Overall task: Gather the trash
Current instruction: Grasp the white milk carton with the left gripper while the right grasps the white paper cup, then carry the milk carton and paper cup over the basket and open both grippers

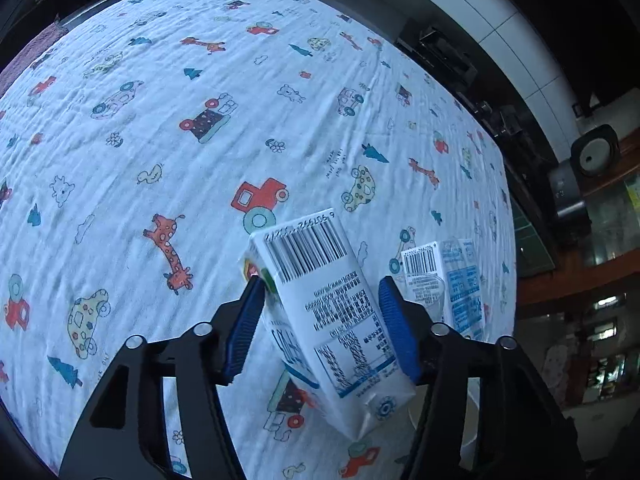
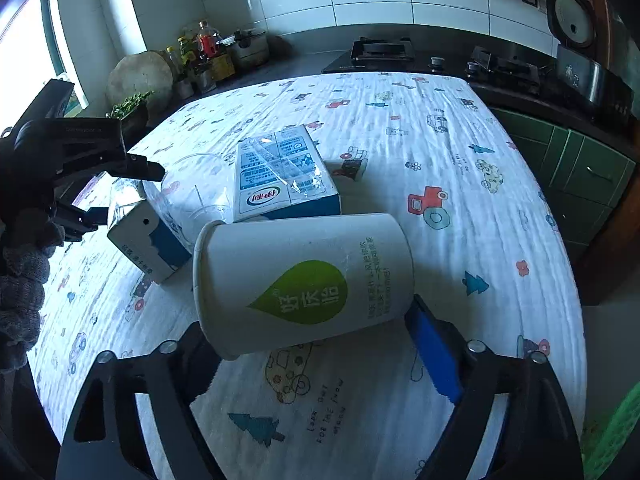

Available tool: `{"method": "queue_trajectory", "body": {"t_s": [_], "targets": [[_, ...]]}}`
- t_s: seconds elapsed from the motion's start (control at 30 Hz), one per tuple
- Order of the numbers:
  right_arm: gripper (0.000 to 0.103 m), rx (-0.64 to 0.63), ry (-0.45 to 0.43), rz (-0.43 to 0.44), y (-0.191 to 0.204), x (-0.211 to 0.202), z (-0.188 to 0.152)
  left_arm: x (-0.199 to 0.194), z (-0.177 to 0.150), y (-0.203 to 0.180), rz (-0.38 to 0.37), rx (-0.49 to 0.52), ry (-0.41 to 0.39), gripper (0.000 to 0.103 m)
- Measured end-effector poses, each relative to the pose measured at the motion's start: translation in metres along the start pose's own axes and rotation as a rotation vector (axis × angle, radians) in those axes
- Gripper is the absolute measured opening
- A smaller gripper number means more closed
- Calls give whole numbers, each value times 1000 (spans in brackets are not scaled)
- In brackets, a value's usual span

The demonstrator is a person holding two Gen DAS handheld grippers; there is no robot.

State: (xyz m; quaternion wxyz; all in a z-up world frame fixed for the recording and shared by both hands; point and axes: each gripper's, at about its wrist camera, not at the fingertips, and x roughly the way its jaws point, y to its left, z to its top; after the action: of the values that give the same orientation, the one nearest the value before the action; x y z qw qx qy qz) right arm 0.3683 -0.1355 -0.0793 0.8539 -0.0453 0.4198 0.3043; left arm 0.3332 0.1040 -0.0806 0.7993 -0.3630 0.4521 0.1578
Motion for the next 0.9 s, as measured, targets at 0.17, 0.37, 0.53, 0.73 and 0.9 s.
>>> {"method": "queue_trajectory", "body": {"t_s": [0.17, 0.37, 0.53, 0.73, 0.9], "targets": [[78, -8, -16, -9, 7, -9, -5, -9, -7, 2, -39, 58, 11, 44], [78, 17, -46, 2, 17, -31, -16, -25, -19, 14, -89, 110, 48, 41], [78, 31, -69, 5, 28, -53, -32, -46, -34, 18, -117, 178, 60, 39], [78, 78, -94, 1, 30, -76, -51, -69, -58, 7, -161, 258, 70, 38], [78, 133, -130, -22, 23, -104, -73, -80, -83, -8, -204, 320, 102, 38]]}}
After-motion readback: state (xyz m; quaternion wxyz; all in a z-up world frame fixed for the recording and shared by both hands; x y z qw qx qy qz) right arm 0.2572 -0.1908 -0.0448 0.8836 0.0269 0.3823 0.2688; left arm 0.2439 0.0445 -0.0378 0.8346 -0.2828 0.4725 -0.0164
